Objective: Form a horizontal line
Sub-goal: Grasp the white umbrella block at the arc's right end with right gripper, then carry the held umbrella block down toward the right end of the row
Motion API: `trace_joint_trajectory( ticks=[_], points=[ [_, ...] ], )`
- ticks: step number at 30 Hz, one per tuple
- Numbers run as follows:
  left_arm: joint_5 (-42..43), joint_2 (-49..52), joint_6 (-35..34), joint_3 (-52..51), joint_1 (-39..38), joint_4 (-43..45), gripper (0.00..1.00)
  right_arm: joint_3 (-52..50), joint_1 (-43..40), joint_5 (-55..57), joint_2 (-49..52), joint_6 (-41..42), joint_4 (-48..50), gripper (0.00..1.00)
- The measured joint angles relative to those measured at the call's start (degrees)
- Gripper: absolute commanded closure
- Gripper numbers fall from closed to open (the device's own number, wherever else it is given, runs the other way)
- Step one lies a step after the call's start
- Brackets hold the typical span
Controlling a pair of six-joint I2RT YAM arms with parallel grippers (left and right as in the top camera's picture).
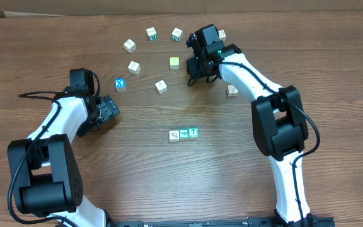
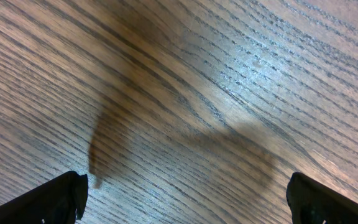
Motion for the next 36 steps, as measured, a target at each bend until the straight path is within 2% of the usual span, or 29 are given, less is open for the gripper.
trace_joint_trajectory(
  ticks=[7,13,21,26,32,36],
  points=[
    [0.0,0.0,0.0,0.0,0.0,0.0,0.01,0.0,0.0,0.13,0.0,0.31,-0.31,0.74],
    [0.0,0.0,0.0,0.0,0.0,0.0,0.0,0.02,0.02,2.32,0.0,2.23,-0.66,0.75],
    [0.0,0.0,0.0,0.0,0.0,0.0,0.0,0.76,0.0,3.85,-2.25,3.67,-8.52,0.75],
    [0.0,0.0,0.0,0.0,0.0,0.02,0.01,0.76,0.02,4.46,-11.41,6.82,-13.66,0.75],
    [0.0,0.0,0.0,0.0,0.0,0.0,0.01,1.2,0.0,4.48,-25.4,12.26,-25.29,0.75],
    [0.0,0.0,0.0,0.0,0.0,0.0,0.0,1.9,0.0,4.0,-29.68,15.61,-33.44,0.74]
  ],
)
